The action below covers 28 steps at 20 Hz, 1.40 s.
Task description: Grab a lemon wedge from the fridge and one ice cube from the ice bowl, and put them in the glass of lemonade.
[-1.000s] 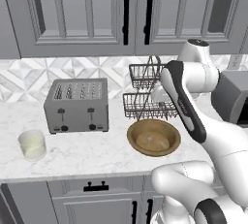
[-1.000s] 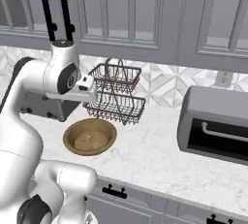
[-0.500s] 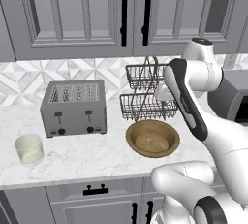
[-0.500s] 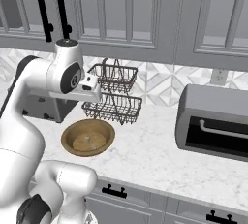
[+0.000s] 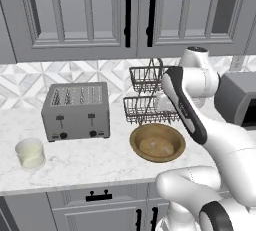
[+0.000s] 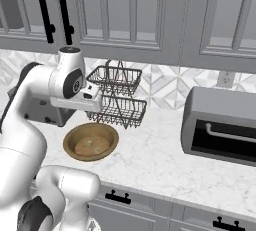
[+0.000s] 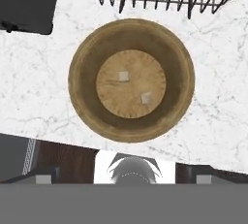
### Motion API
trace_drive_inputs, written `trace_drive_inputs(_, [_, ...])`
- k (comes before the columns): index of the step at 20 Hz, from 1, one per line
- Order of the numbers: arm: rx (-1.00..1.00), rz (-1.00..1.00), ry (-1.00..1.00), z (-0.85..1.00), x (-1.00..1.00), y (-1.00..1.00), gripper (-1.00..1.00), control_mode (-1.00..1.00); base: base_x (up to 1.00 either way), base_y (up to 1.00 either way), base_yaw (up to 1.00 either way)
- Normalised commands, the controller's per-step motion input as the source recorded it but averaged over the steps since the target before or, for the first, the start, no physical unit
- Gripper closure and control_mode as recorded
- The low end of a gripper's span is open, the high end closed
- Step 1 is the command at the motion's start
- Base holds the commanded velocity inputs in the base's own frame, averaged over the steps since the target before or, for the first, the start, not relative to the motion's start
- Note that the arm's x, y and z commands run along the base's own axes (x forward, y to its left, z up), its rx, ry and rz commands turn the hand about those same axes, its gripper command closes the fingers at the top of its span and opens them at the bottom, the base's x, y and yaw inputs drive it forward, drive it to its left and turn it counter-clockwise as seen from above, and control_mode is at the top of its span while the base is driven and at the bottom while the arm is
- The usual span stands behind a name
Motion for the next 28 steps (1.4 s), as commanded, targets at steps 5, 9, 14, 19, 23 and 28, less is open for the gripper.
trace_drive_inputs(5, [-0.02, -0.06, 0.30, -0.95, 0.25, 0.26, -1.00, -1.00, 0.00, 0.00, 0.00])
trace_drive_inputs(9, [0.03, -0.01, 0.10, -0.90, 0.58, -0.03, -1.00, -1.00, 0.00, 0.00, 0.00])
trace_drive_inputs(14, [0.00, 0.00, 0.00, -0.33, 0.70, 0.00, -1.00, -1.00, 0.00, 0.00, 0.00])
trace_drive_inputs(19, [-0.02, 0.01, 0.00, -0.25, 0.10, 0.01, -1.00, -1.00, 0.00, 0.00, 0.00])
trace_drive_inputs(23, [-0.05, 0.00, 0.00, -0.50, 0.12, 0.07, -1.00, -1.00, 0.00, 0.00, 0.00])
trace_drive_inputs(28, [-0.06, 0.00, 0.00, -0.56, 0.01, 0.00, -1.00, -1.00, 0.00, 0.00, 0.00])
